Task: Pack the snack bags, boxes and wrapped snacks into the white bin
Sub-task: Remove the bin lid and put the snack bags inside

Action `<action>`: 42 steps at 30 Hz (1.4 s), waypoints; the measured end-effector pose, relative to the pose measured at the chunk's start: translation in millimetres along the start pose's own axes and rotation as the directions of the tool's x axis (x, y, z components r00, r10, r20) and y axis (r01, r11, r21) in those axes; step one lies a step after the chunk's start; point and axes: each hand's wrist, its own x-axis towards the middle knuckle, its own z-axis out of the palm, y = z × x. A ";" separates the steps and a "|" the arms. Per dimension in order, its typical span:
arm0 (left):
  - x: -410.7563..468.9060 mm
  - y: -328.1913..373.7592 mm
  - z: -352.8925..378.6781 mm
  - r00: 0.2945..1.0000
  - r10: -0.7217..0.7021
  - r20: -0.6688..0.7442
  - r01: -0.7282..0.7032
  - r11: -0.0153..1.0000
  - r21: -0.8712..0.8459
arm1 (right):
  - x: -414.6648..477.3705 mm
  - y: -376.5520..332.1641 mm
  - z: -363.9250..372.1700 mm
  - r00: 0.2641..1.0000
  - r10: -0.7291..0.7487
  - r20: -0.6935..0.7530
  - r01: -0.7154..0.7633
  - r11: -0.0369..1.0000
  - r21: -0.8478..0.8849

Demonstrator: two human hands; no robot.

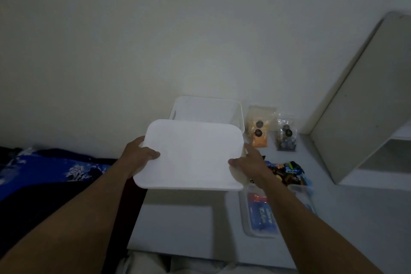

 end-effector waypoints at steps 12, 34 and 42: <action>12.4 -122.9 -3.3 0.989 -0.139 0.052 0.131 0.983 0.129 | -14.9 109.5 79.3 0.976 0.206 -0.074 -0.218 0.941 -0.258; 52.5 -197.1 44.3 0.998 -0.048 0.046 -0.009 0.589 0.808 | 0.8 178.4 118.2 0.982 0.187 -0.032 -0.158 0.712 -0.684; 49.9 -202.2 44.3 0.995 -0.034 0.095 -0.062 0.543 0.838 | 2.9 179.3 117.5 0.984 0.175 -0.012 -0.130 0.681 -0.721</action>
